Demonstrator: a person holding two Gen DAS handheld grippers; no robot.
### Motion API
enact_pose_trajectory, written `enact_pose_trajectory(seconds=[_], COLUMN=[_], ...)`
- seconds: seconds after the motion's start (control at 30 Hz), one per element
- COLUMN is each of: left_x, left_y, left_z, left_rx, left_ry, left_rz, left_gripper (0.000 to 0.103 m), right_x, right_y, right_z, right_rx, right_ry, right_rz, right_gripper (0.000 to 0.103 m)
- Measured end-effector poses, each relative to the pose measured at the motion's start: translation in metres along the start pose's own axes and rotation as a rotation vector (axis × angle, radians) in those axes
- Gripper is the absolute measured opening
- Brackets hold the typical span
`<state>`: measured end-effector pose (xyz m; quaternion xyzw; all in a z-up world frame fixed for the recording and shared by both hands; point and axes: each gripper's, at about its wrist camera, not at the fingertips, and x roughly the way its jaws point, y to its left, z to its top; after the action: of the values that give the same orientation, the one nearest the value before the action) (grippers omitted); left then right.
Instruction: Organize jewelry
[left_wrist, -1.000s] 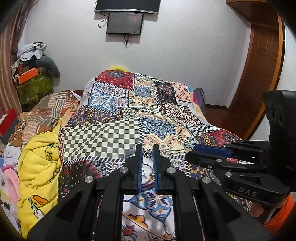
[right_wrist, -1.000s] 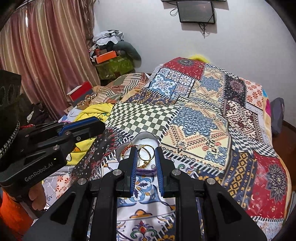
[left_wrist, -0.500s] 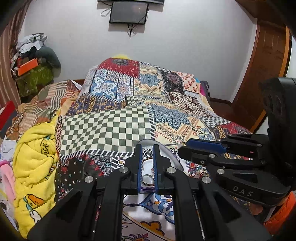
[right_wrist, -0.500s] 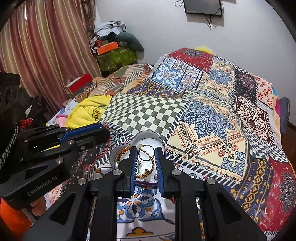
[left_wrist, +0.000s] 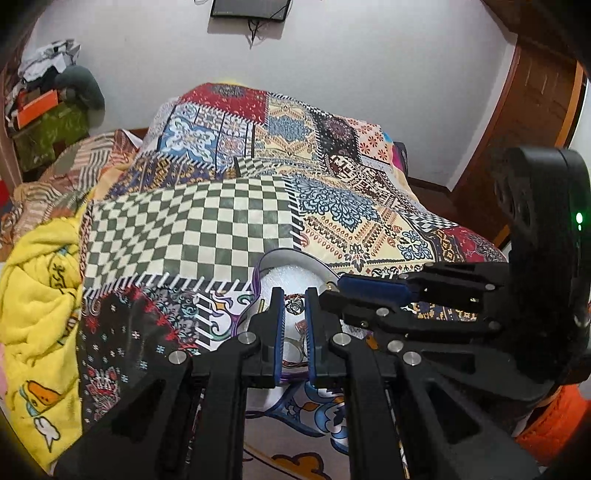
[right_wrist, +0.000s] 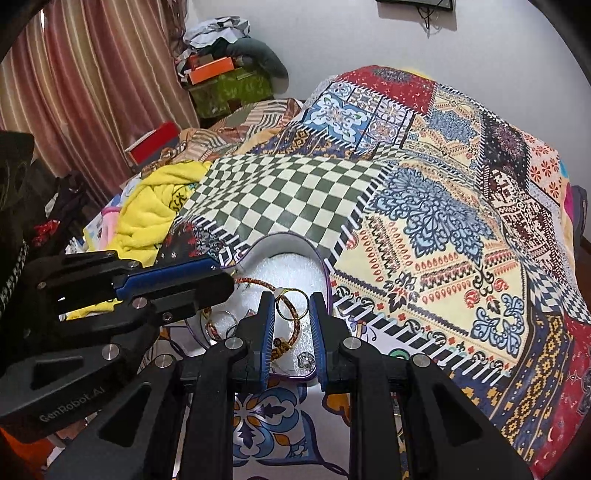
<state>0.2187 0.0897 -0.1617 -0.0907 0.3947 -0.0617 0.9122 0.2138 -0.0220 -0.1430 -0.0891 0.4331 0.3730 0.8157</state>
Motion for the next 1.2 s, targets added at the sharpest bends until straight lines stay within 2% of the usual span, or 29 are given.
enact_pose_trajectory(seconds=[0.43, 0.63, 0.87, 1.0, 1.2], left_x=[-0.002, -0.007, -0.015, -0.024, -0.038], left_y=[0.000, 0.004, 0.005, 0.006, 0.007], left_z=[-0.002, 0.000, 0.000, 0.001, 0.003], left_rx=[0.003, -0.023, -0.035, -0.032, -0.035], left_ry=[0.005, 0.002, -0.006, -0.031, -0.051], left_rz=[-0.006, -0.002, 0.012, 0.047, 0.077], left_gripper=[0.009, 0.024, 0.025, 0.034, 0.034], right_x=[0.006, 0.008, 0.006, 0.002, -0.017], right_y=[0.005, 0.005, 0.004, 0.005, 0.003], right_z=[-0.004, -0.003, -0.004, -0.005, -0.005], right_rx=[-0.025, -0.023, -0.016, -0.014, -0.013], right_ry=[0.017, 0.033, 0.045, 0.044, 0.017], right_rz=[-0.018, -0.024, -0.023, -0.023, -0.054], right_gripper=[0.018, 0.018, 0.018, 0.020, 0.021])
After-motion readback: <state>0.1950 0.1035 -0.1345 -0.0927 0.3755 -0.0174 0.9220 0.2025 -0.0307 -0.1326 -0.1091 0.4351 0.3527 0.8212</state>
